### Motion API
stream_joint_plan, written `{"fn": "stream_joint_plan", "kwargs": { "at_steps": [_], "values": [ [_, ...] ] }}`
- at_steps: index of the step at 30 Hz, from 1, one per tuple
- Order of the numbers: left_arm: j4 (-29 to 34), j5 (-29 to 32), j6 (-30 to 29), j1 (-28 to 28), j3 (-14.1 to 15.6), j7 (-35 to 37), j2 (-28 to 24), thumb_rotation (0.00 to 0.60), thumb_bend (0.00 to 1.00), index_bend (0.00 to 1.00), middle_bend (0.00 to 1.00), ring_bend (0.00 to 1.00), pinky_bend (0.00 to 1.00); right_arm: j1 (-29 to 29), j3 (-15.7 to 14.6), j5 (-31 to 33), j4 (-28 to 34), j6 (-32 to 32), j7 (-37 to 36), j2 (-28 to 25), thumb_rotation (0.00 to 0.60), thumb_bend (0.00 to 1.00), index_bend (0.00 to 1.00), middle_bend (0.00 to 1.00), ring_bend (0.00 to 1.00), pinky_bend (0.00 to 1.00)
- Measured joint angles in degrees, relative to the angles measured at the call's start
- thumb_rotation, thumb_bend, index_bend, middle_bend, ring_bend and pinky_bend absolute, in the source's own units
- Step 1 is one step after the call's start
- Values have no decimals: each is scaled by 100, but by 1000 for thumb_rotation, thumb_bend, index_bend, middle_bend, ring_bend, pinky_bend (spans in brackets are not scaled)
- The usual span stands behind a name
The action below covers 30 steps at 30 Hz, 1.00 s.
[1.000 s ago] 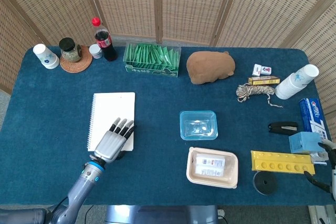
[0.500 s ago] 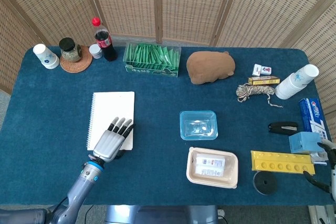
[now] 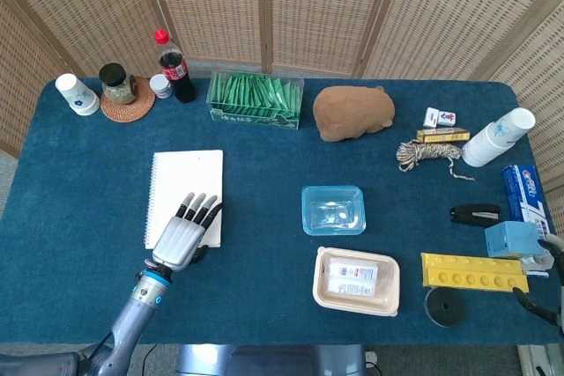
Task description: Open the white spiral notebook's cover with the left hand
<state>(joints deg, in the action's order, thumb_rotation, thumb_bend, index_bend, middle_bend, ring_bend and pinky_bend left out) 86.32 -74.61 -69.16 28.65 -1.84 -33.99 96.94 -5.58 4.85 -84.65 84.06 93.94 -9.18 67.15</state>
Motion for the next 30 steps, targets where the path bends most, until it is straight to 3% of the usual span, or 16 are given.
{"fn": "stream_joint_plan", "kwargs": {
  "at_steps": [9, 16, 23, 30],
  "values": [
    [-128, -295, -470, -189, -12, 359, 65, 600, 384, 0, 0, 0, 0, -27, 28, -23, -66, 95, -84, 13, 600, 182, 197, 203, 167, 289],
    [-294, -629, -1402, -539, -139, 991, 180, 600, 409, 0, 0, 0, 0, -73, 60, -53, -187, 239, -218, 52, 600, 186, 197, 204, 167, 289],
    [-280, -710, -2616, -1270, -394, 1641, 110, 600, 406, 0, 0, 0, 0, -50, 86, -119, -240, 273, -273, 68, 600, 184, 197, 203, 167, 288],
    [-118, -467, -3043, -1961, -419, 1916, -320, 600, 404, 0, 0, 0, 0, 15, 94, -192, -243, 247, -252, 93, 600, 185, 197, 203, 167, 289]
  ]
}}
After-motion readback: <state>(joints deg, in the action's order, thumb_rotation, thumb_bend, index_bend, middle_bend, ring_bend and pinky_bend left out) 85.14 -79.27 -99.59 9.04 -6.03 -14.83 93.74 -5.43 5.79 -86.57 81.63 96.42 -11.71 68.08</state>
